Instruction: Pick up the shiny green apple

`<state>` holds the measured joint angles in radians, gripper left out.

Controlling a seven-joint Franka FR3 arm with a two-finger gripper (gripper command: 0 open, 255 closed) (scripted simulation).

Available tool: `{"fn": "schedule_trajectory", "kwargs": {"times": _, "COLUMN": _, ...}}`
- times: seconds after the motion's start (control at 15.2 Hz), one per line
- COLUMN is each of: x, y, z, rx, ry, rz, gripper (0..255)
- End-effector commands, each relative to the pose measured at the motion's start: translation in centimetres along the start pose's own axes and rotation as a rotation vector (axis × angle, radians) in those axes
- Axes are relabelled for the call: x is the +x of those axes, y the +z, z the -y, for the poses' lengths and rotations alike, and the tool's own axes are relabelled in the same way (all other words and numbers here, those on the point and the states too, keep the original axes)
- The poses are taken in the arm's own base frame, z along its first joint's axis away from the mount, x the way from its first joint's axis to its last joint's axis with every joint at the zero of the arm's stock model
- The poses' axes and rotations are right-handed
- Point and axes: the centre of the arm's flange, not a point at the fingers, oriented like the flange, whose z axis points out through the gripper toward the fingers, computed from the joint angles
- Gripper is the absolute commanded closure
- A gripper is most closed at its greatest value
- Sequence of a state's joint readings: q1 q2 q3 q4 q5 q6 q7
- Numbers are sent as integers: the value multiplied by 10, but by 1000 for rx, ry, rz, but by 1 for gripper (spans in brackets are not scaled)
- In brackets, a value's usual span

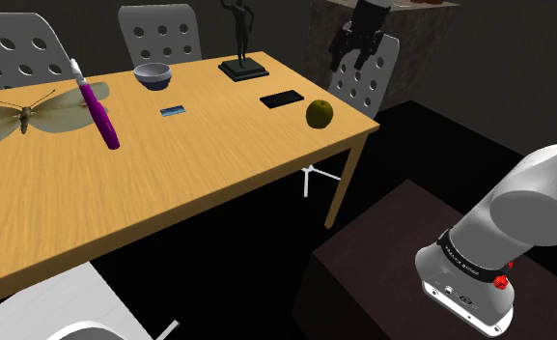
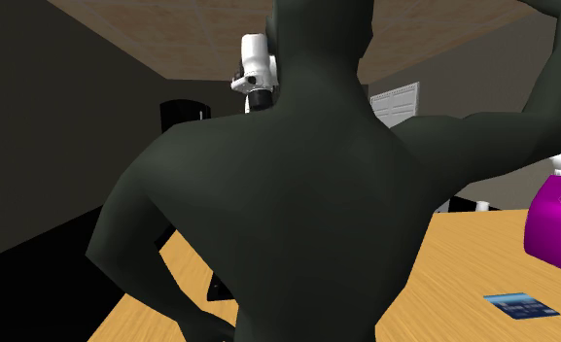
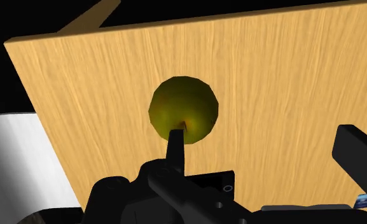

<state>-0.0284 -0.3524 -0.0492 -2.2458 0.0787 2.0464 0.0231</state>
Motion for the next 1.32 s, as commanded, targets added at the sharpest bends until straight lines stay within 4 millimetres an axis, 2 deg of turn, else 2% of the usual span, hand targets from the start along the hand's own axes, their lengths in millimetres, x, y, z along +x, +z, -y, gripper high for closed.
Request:
{"fn": "schedule_trajectory", "kwargs": {"times": 0.0, "x": 21, "y": 19, "z": -7, "rx": -6, "ry": -2, "rz": 9, "gripper": 0}}
{"fn": "schedule_trajectory", "kwargs": {"times": 0.53, "x": 91, "y": 97, "z": -34, "rx": -30, "ry": -7, "rz": 46, "gripper": 0}}
{"fn": "schedule_trajectory", "kwargs": {"times": 0.59, "x": 95, "y": 102, "z": -36, "rx": -32, "ry": -7, "rz": 49, "gripper": 0}}
{"fn": "schedule_trajectory", "kwargs": {"times": 1.06, "x": 90, "y": 139, "z": -39, "rx": -32, "ry": -7, "rz": 49, "gripper": 0}}
{"fn": "schedule_trajectory", "kwargs": {"times": 1.19, "x": 89, "y": 142, "z": -40, "rx": -32, "ry": -7, "rz": 49, "gripper": 0}}
{"fn": "schedule_trajectory", "kwargs": {"times": 1.25, "x": 90, "y": 141, "z": -39, "rx": -32, "ry": -7, "rz": 49, "gripper": 255}}
